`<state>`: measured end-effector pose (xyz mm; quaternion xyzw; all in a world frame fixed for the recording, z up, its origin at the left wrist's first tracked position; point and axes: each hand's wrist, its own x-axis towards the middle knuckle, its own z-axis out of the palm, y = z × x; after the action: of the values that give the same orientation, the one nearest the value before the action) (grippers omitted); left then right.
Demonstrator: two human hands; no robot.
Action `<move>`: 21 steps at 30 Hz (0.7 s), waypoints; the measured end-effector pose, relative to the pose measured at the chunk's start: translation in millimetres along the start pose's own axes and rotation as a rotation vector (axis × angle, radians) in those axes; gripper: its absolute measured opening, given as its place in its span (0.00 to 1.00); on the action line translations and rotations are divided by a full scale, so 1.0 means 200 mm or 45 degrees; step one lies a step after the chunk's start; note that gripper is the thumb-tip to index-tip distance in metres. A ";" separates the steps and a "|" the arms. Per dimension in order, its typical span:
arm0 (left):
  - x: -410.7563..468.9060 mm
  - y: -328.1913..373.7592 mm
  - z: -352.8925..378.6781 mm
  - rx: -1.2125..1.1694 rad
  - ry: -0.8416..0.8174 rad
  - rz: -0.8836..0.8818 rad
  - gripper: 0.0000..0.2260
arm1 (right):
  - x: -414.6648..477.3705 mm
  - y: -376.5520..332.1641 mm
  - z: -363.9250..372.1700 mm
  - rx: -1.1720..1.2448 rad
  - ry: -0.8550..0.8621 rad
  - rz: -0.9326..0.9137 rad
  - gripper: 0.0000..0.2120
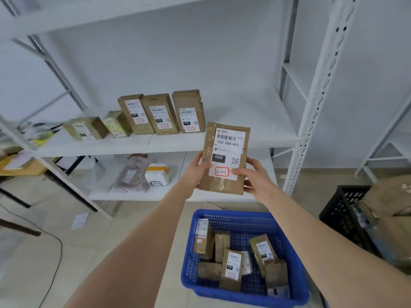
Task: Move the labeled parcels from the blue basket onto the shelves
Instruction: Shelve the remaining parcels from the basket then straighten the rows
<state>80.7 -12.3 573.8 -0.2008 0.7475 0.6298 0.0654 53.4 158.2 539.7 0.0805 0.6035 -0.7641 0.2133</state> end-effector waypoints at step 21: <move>-0.03 0.29 -1.21 0.002 0.240 0.409 0.14 | 0.03 -0.23 1.31 -0.003 -0.016 -0.254 0.23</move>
<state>101.0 -237.2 676.8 -0.1372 0.7733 0.6099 -0.1062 62.6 -85.3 646.1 0.0150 0.6080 -0.7814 0.1400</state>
